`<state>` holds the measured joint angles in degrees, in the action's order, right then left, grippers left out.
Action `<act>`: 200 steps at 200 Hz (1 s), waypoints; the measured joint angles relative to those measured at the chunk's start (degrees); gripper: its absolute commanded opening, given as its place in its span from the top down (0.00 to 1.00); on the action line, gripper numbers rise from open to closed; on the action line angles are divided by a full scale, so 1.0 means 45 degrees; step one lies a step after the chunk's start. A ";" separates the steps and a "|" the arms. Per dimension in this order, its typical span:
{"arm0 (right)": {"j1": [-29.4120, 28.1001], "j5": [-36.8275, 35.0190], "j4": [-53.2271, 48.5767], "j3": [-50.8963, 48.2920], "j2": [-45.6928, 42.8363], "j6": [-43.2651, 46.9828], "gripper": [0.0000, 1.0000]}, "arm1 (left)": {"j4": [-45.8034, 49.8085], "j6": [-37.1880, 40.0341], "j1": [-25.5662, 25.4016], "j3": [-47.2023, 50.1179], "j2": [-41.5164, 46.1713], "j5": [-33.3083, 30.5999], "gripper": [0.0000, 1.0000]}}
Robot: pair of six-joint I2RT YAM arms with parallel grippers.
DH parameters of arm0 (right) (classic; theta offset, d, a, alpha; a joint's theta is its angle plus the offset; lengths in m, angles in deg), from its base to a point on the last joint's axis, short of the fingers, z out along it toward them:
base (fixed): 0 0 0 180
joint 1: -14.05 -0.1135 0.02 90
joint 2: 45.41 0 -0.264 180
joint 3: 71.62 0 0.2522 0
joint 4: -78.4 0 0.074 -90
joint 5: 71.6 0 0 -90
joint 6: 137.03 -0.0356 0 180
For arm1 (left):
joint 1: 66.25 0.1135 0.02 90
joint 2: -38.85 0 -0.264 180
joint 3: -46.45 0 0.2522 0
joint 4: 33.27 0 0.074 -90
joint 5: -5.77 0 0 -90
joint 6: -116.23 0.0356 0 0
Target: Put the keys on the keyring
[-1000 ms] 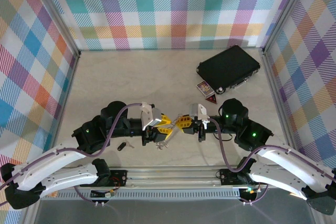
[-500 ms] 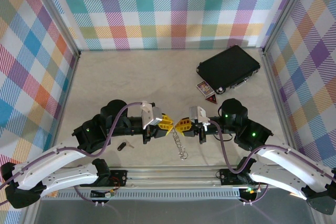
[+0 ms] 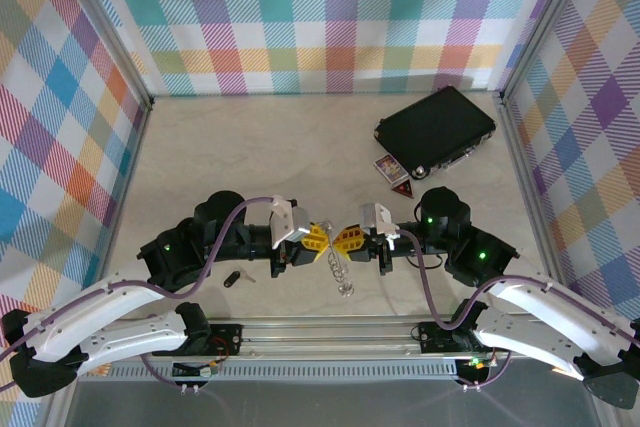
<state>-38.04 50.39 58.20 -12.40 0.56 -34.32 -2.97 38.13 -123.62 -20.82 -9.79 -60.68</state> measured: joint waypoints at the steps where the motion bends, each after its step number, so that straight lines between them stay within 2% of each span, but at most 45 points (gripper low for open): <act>1: 0.0000 0.0000 0.0000 0.0000 0.0000 0.0000 1.00 | 0.0000 0.0000 0.0000 0.0000 0.0000 0.0005 0.87; 30: 0.0000 0.0053 0.0000 0.0019 0.0049 -0.0010 1.00 | 0.0024 0.0044 0.0000 0.0000 0.0000 0.0204 0.89; 53: 0.0000 0.0121 0.0000 0.0019 0.0087 -0.0010 1.00 | 0.0063 0.0058 0.0000 0.0000 -0.0010 0.0282 0.86; 93: 0.0000 0.0248 0.0087 0.0019 0.0112 -0.0010 1.00 | 0.0078 0.0087 0.0000 0.0000 -0.0194 0.0325 0.86; 115: 0.0000 0.0267 0.0126 0.0019 0.0170 -0.0015 1.00 | 0.0102 0.0102 0.0000 0.0000 -0.0194 0.0325 0.90; 129: 0.0000 0.0272 0.0126 0.0019 0.0199 -0.0049 1.00 | 0.0165 0.0160 0.0000 0.0000 -0.0189 0.0330 1.00; 186: 0.0010 0.0355 0.0092 0.0087 0.0301 -0.0049 1.00 | 0.0287 0.0219 0.0000 0.0000 -0.0078 0.0325 1.00; 200: 0.0010 0.0369 0.0087 0.0117 0.0301 -0.0044 0.82 | 0.0262 0.0180 0.0000 0.0000 -0.0053 0.0306 1.00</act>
<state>-38.00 52.05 58.59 -11.88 1.92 -34.51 -1.79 38.94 -123.62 -20.82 -10.03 -59.30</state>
